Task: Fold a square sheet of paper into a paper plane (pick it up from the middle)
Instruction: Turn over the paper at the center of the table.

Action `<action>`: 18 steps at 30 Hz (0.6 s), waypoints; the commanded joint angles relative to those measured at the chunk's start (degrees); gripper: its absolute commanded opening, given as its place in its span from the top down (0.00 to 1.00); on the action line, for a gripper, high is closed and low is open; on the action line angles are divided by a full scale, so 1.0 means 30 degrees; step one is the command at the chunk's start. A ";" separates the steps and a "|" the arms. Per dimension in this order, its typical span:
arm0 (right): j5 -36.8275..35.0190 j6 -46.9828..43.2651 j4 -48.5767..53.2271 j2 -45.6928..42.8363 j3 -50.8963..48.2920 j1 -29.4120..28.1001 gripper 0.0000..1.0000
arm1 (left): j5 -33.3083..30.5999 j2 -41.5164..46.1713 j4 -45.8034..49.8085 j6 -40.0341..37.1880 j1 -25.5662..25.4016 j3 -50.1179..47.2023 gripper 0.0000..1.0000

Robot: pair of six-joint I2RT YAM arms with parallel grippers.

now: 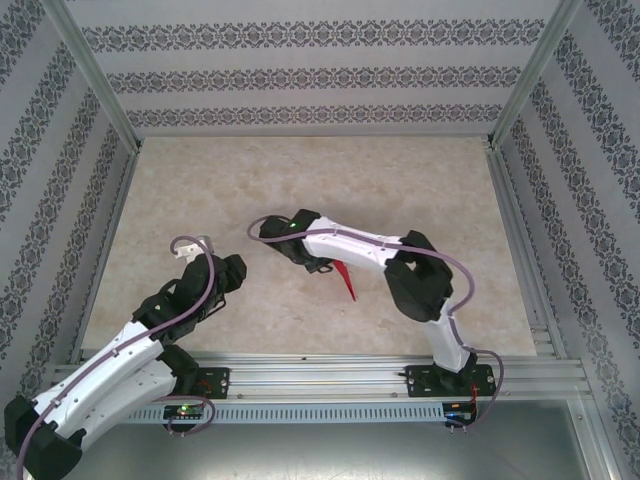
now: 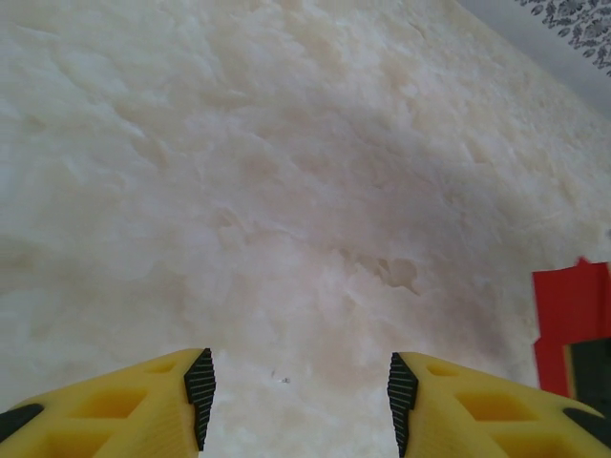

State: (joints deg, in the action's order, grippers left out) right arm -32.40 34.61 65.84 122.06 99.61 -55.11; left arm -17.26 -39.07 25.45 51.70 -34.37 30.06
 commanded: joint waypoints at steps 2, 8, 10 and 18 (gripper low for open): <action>0.1782 0.0666 0.0640 0.1859 0.2145 -0.0521 0.87 | -0.0667 0.0250 0.1104 0.0617 0.0237 -0.0188 0.46; 0.7511 -0.0301 -0.3441 0.0773 0.1919 -0.0760 0.54 | -0.0578 0.0228 0.1125 0.0462 0.0261 -0.0051 0.45; 0.9975 -0.0571 -0.6054 -0.0941 0.0172 -0.0597 0.41 | -0.0518 0.0196 0.1180 0.0381 0.0273 0.0018 0.45; 1.6329 0.0756 -1.6138 -0.8978 -1.0458 0.2996 0.46 | 0.0987 -0.0645 0.0032 -0.0298 0.0322 0.0089 0.44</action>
State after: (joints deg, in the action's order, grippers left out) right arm 4.25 34.59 33.45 100.64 77.60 -51.72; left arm -16.67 -39.75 26.74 52.51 -34.24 29.80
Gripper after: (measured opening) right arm 0.562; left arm 0.558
